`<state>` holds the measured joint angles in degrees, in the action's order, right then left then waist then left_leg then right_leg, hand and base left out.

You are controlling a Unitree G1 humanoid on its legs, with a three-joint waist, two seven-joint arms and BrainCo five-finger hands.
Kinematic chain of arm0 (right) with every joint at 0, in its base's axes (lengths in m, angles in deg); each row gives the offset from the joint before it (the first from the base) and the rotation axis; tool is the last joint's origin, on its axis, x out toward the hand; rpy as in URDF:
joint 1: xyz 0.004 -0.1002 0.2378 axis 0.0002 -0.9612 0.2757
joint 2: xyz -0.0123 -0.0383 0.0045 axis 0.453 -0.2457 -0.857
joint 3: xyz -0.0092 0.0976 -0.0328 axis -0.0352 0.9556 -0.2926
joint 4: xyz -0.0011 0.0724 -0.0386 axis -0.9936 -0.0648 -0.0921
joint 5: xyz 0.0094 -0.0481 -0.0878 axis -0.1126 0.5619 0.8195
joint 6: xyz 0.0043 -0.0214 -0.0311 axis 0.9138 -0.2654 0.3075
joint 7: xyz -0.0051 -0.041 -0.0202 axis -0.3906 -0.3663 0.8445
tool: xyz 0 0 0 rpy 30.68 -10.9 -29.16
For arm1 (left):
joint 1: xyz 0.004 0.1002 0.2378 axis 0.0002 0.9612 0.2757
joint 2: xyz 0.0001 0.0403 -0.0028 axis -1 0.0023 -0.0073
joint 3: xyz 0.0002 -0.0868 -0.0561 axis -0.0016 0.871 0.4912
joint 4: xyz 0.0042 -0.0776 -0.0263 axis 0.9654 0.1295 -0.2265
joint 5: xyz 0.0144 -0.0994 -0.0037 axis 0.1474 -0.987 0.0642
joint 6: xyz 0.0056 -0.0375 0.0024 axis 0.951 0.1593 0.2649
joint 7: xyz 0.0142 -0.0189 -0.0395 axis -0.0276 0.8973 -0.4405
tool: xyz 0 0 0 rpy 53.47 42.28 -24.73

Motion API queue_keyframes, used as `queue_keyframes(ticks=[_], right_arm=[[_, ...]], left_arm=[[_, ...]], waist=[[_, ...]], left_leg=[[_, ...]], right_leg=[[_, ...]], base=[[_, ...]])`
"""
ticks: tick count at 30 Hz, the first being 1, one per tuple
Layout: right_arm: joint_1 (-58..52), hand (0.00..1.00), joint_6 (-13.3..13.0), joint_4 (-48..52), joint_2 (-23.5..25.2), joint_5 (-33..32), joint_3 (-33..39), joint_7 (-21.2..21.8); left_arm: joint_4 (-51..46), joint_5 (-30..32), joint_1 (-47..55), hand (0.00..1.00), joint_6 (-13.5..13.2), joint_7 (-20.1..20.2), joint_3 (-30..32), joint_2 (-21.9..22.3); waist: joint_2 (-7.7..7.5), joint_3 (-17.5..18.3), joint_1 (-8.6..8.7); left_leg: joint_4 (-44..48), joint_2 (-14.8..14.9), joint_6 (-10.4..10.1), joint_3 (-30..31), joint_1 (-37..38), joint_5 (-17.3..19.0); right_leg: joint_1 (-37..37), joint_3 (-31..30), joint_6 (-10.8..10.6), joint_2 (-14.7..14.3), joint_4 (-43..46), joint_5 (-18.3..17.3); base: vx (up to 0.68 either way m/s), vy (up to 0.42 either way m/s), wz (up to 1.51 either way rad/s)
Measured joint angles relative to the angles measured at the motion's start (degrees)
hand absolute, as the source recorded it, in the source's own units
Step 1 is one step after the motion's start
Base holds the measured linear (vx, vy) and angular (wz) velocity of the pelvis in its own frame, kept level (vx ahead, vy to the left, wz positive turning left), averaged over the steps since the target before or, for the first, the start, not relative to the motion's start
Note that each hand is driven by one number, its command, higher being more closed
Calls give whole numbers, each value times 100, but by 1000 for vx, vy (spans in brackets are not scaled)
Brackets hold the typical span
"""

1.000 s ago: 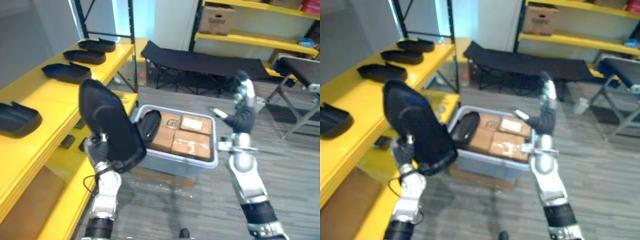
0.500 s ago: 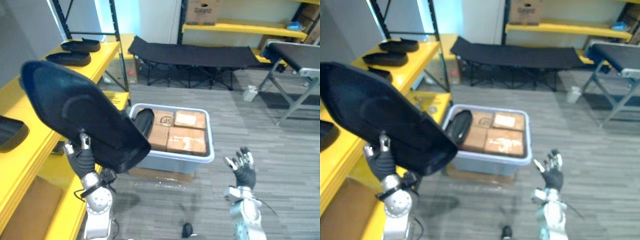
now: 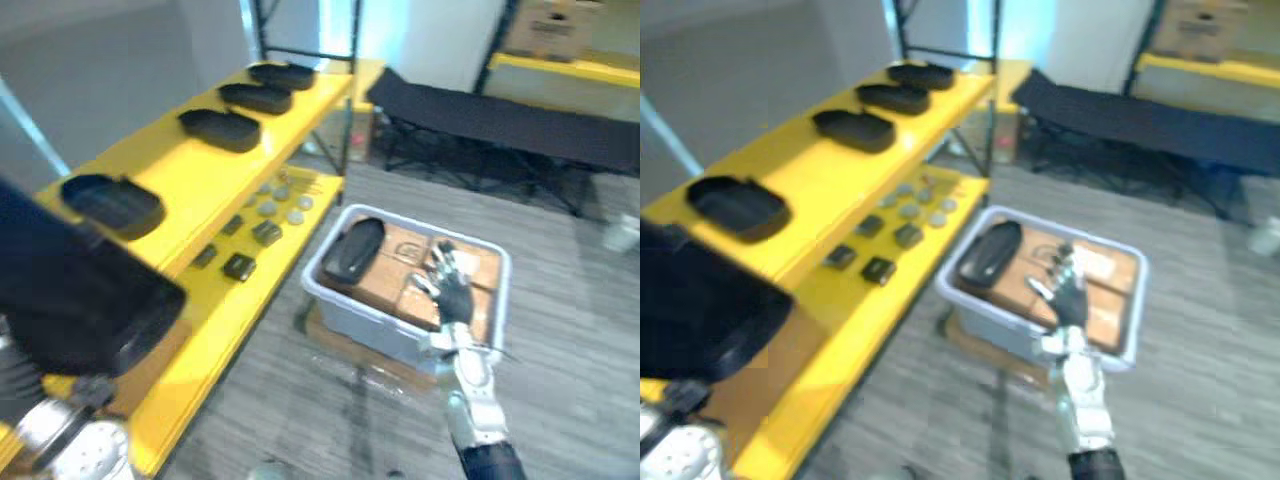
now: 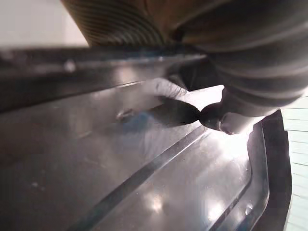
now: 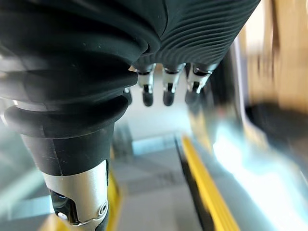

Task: Walk over and take plastic housings, then place them on the shelf

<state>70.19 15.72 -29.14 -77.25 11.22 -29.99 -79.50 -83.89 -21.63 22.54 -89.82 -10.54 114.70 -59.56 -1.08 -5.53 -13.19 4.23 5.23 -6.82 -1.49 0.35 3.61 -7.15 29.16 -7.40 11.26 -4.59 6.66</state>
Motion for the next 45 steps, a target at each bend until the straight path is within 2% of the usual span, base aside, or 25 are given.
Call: queue_keyframes(ticks=[1,3,7,10,16,23,25,27,30,33,35,37,39,41,43,45], right_arm=[[72,0,0,-35,17,72,-95,1],[347,0,37,-67,30,170,-353,68],[483,0,150,-65,-32,170,-334,299],[410,0,166,-64,-126,153,-326,497],[307,0,171,-53,-175,156,-323,642],[309,0,171,-52,-373,146,-306,798],[268,0,169,-51,-411,137,-178,812],[241,0,167,-51,-455,147,-4,721],[165,0,161,-52,-458,191,48,620],[187,0,132,-53,-457,187,58,631],[284,0,102,-57,-459,195,70,643],[359,0,-22,-55,-461,198,72,646],[308,0,-140,-47,-470,197,142,634],[246,0,-144,-37,-493,208,211,572],[-13,0,-147,47,-485,264,283,371],[-181,0,-155,293,-487,505,304,253]], left_arm=[[-1,-30,32,100,-48,-3,106,22],[-13,-210,120,100,-256,26,451,204],[-19,-468,302,100,-414,145,753,465],[-73,-468,260,100,-450,275,762,455],[-130,-461,178,100,-464,409,753,452],[-131,-430,148,100,-402,382,627,445],[-131,-430,120,100,-398,407,452,409],[-133,-482,98,100,-404,642,327,390],[-132,-639,227,100,-404,918,269,370],[-133,-663,292,100,-417,941,112,346],[-142,-675,271,100,-458,967,-69,303],[-199,-695,234,100,-470,1051,-255,138],[-329,-691,96,100,-506,1190,-419,-89],[-339,-692,-113,100,-510,1318,-537,-263],[-303,-694,-304,100,-508,1435,-769,-517],[-245,-704,-457,100,-508,1495,-931,-752]], waist=[[-18,11,-57],[-69,30,-304],[-164,76,-400],[-273,62,-376],[-338,18,-328],[-330,-74,-322],[-354,-121,-272],[-339,-259,-220],[-375,-290,-263],[-446,-301,-331],[-452,-338,-327],[-378,-556,-319],[-361,-733,-202],[-346,-927,-118],[-345,-1063,2],[-458,-1235,6]], left_leg=[[5,-31,8,98,-36,-5],[-32,-137,51,283,-47,-35],[-40,-249,90,467,-61,-28],[39,-303,108,552,-163,-6],[97,-295,110,569,-192,26],[567,-303,128,677,-466,282],[831,-364,173,818,-699,361],[1010,-402,210,810,-873,381],[929,-453,274,789,-875,317],[967,-552,324,718,-914,266],[1131,-537,331,568,-1041,261],[1286,-451,330,484,-1076,264],[1429,-430,328,660,-1231,269],[1425,-462,329,911,-1267,270],[1393,-587,310,1361,-1423,246],[1345,-716,294,1609,-1465,125]], right_leg=[[-18,92,-3,17,0,-3],[-138,337,-48,97,1,-36],[-237,507,-75,192,2,-64],[-251,584,-142,246,13,-147],[-191,626,-106,269,212,-292],[-202,738,-79,273,399,-417],[-317,1101,-101,290,434,-447],[-545,1586,-102,361,572,-447],[-592,1644,-90,591,970,-453],[-573,1635,-90,747,1152,-453],[-451,1566,-90,800,1314,-453],[-383,1315,-77,788,1551,-461],[-223,940,93,750,1929,-591],[-113,501,204,732,2300,-717],[109,-172,267,677,2801,-956],[84,-611,340,622,2897,-1364]], base=[[34,56,70],[14,51,56],[20,52,26],[-3,24,13],[2,5,2],[11,17,11],[6,37,73],[13,78,103],[34,157,71],[82,146,31],[45,74,13],[-46,46,2],[-75,8,36],[-93,-20,62],[-132,-40,93],[-91,-139,81]])
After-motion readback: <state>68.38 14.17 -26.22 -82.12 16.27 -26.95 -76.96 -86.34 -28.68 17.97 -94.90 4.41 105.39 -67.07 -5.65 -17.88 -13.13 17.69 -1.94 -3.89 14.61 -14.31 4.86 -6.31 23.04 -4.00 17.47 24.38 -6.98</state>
